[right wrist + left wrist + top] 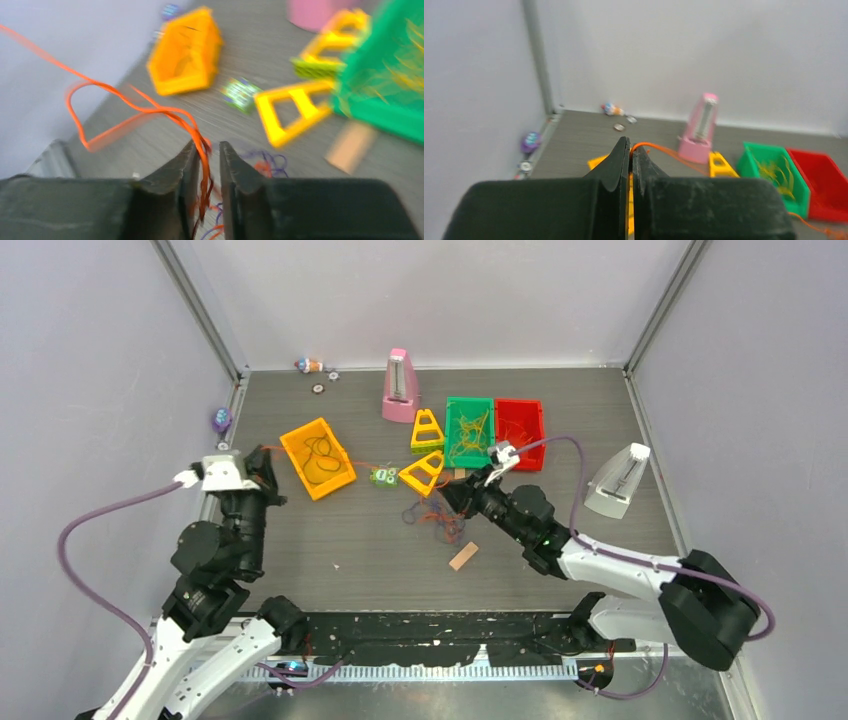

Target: Untangle the cables

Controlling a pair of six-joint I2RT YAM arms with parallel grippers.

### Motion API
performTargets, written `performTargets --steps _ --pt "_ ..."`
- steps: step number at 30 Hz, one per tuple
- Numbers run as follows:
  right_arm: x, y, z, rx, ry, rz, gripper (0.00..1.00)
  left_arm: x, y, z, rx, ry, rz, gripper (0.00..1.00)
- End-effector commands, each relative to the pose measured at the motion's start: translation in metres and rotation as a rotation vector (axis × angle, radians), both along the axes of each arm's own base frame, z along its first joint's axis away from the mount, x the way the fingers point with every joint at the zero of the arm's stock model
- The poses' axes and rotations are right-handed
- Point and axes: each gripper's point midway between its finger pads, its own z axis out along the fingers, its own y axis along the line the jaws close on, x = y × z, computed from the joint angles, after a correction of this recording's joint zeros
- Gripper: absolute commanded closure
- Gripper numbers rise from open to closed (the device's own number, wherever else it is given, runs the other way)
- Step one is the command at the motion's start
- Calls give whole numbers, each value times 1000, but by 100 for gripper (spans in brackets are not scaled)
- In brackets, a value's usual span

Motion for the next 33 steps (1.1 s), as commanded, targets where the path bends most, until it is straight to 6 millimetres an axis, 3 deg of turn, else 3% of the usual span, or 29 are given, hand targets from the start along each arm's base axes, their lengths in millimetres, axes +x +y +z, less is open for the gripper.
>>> performTargets --steps 1,2,5,13,16,21,28,33 --pt "4 -91 -115 -357 317 -325 66 -34 73 63 -187 -204 289 100" --pt "0 -99 -118 -373 330 -335 55 -32 69 63 -190 -208 267 100" --pt "-7 -111 -120 -385 333 -346 47 -26 51 62 -194 -217 180 100" --pt "-7 -142 -107 -394 330 -480 51 -7 29 34 -125 -124 125 100" --pt "-6 -162 -106 -430 361 -588 58 -4 25 20 -96 -86 119 100" --pt "-7 -215 -104 -465 442 -902 63 -6 41 11 -51 -62 208 100" --pt "-8 -253 -92 -424 501 -1124 59 -16 79 -2 -48 -26 442 100" --pt "-19 -287 -106 -323 633 -1255 63 -26 98 -6 -83 -32 551 100"
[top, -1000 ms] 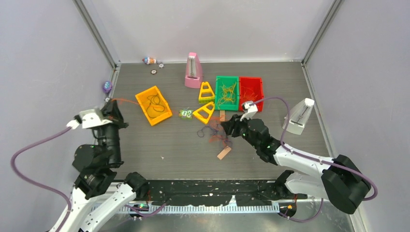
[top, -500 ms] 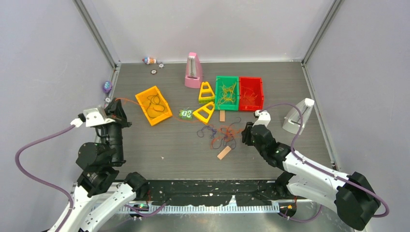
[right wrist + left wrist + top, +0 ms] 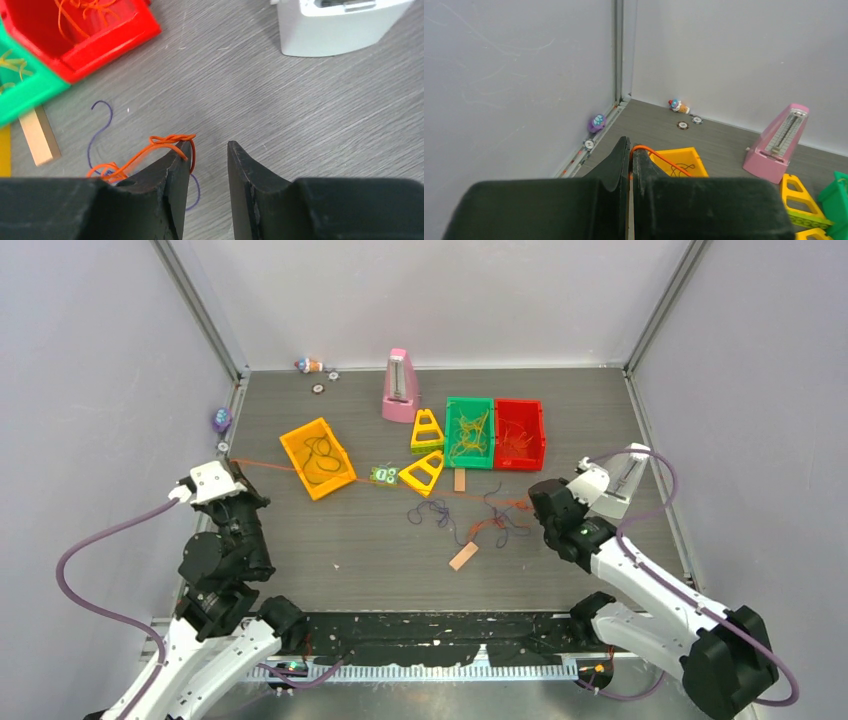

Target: Untangle the cables

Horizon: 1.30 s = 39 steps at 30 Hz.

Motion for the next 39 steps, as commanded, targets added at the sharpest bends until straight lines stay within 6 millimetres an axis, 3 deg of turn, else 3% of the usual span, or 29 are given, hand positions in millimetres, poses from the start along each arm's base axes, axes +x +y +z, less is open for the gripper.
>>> performTargets --steps 1,2,5,8,9,13,18,23,26,30,32,36,39 --pt "-13 -38 -3 69 13 -203 64 -21 36 11 -92 -60 181 100" --pt "-12 -43 -6 88 5 -221 64 -21 36 10 -88 -54 190 100" --pt "-5 -33 0 116 -21 -108 66 -14 28 5 -86 -37 157 100" --pt "7 -15 15 86 -58 81 68 5 -6 -8 -71 6 -33 100" --pt "11 0 22 114 -79 166 70 11 -21 -14 -93 24 -107 100" --pt "15 40 42 145 -134 445 70 32 -76 -58 -159 192 -322 100" --pt "7 83 57 211 -142 715 71 43 -117 -121 -278 371 -421 100" --pt "10 84 60 177 -74 736 73 48 -124 -174 -362 432 -390 100" --pt "12 88 61 181 -66 742 74 49 -120 -211 -365 483 -339 94" --pt "15 94 65 191 -64 755 75 47 -123 -240 -385 537 -320 85" --pt "15 99 67 196 -57 772 76 48 -126 -245 -389 541 -336 72" --pt "14 106 70 191 -35 805 76 52 -143 -232 -363 490 -453 3" --pt "15 110 75 184 -29 820 76 56 -160 -214 -349 429 -564 0"
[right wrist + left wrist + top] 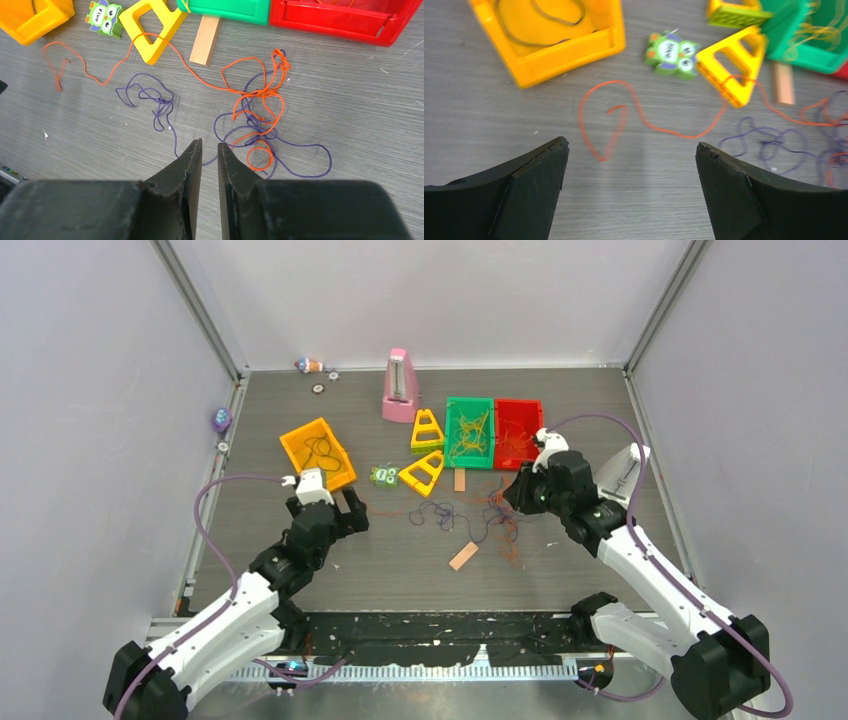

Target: Untangle the cables

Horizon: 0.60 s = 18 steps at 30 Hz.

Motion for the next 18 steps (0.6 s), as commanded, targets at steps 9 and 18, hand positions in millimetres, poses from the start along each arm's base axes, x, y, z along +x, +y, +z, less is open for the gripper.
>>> performTargets --steps 9,18 --pt "7 12 50 5 -79 65 78 25 -79 72 -114 -323 -374 0" --pt "4 13 72 5 -111 86 81 26 -104 97 -55 -447 -527 0"
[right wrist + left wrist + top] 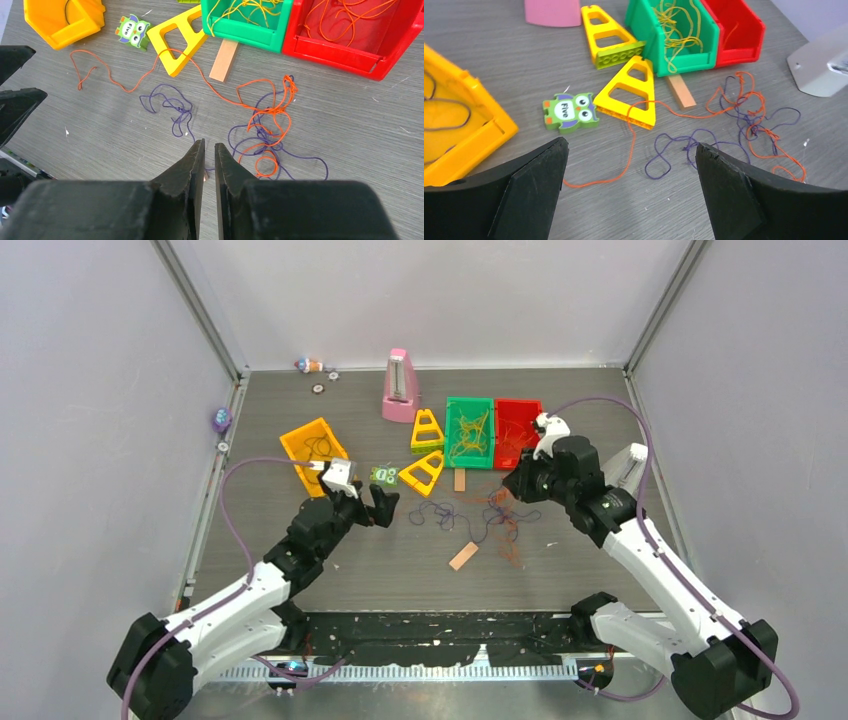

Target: Untangle the cables

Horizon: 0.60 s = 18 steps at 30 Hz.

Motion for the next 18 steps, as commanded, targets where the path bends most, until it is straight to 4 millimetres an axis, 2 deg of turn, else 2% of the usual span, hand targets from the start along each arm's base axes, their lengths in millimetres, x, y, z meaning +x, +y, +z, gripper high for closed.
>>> performTargets --steps 1,3,5,6,7,11,14,15,16,17,18 --pt "1 5 31 17 -69 34 81 2 -29 48 -3 -184 -155 0" --pt "1 5 32 16 -72 37 81 1 -43 45 25 -181 -234 1" --pt "3 2 28 -3 -64 26 69 -1 -56 44 42 -184 -306 1" --pt "4 -1 23 -22 -53 12 58 -3 -63 44 47 -190 -347 2" --pt "5 -3 15 -39 -33 3 49 -6 -71 44 51 -195 -400 2" --pt "7 -15 -23 -108 72 -75 35 -1 -88 33 65 -134 -458 9" --pt "9 -25 -57 -153 148 -144 33 0 -99 28 67 -113 -502 10" --pt "13 -25 -61 -149 145 -157 32 1 -101 27 69 -109 -506 10" --pt "12 -27 -74 -157 174 -177 32 2 -102 27 69 -112 -505 11" --pt "17 -25 -76 -146 162 -184 33 3 -101 24 73 -115 -499 11" --pt "17 -24 -88 -149 188 -193 33 5 -100 24 77 -127 -488 11"
